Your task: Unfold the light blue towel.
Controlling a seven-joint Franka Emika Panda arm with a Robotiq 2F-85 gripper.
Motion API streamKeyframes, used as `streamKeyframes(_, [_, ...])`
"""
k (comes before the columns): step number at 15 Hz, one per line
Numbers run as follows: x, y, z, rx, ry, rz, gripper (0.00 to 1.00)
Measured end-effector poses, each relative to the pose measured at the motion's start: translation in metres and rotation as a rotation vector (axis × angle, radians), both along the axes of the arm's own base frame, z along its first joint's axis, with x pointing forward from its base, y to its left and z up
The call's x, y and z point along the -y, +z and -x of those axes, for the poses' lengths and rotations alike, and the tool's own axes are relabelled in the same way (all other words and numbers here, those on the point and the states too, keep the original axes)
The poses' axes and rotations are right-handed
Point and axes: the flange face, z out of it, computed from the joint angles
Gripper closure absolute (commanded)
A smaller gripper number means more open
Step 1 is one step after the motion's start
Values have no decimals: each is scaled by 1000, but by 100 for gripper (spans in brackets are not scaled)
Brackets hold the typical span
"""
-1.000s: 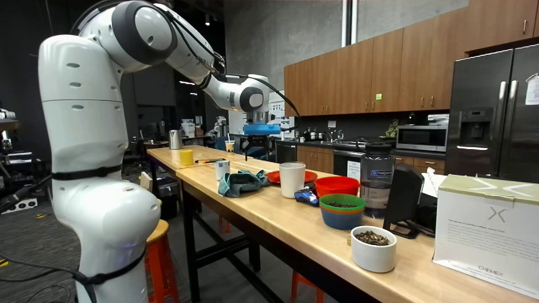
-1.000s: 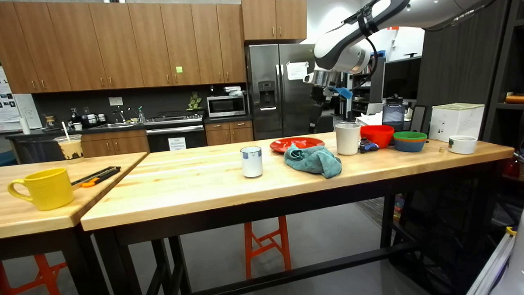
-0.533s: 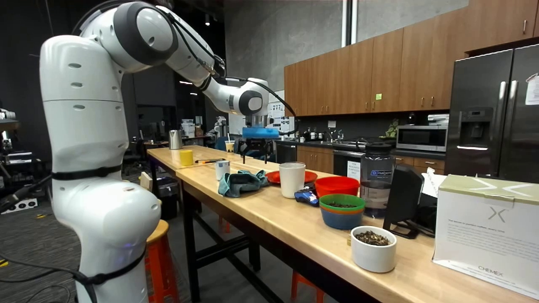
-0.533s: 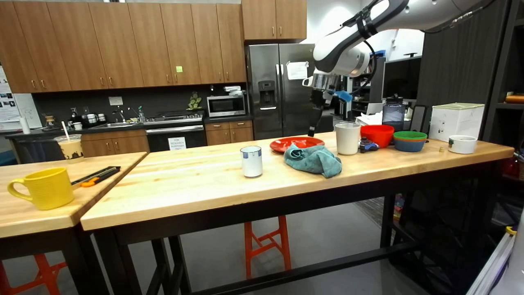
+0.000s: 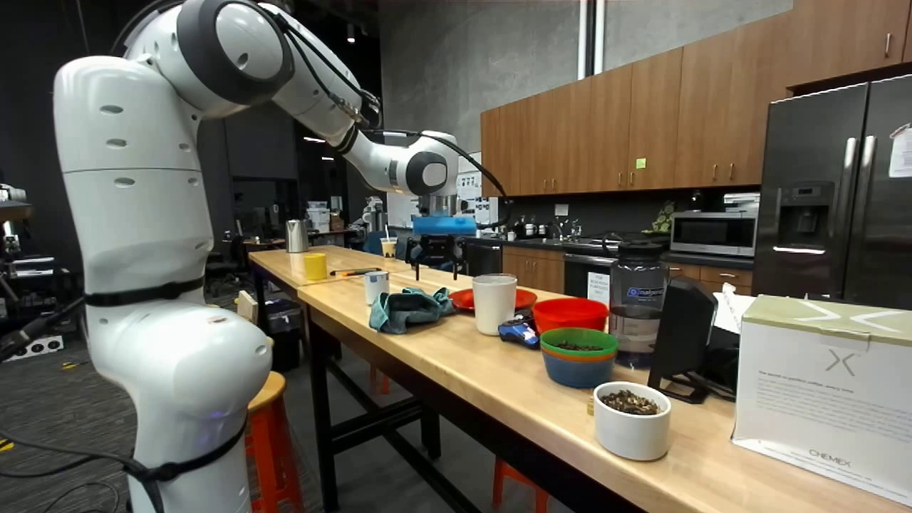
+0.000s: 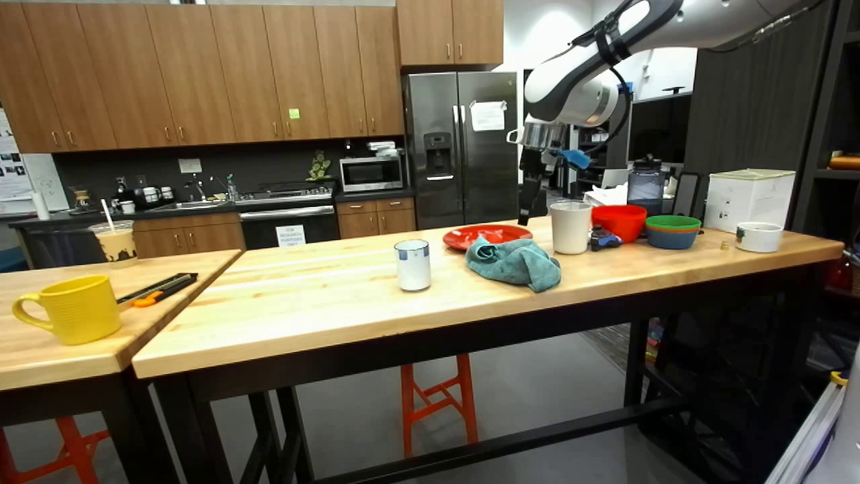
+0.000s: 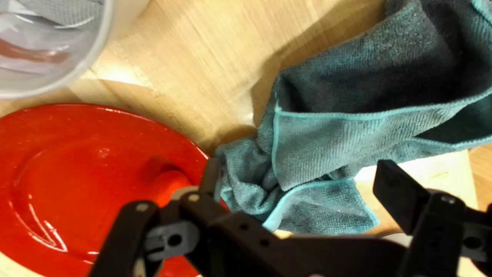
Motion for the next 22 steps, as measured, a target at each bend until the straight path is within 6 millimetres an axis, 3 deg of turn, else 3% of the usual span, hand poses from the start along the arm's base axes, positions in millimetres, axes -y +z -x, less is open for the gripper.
streamKeyframes(10, [-1,2,40,-101,17,-4,0])
streamKeyframes(17, [-18,-13,48,-26,92,30,0])
streamKeyframes(22, [-15,-24,56,19,171,75,0])
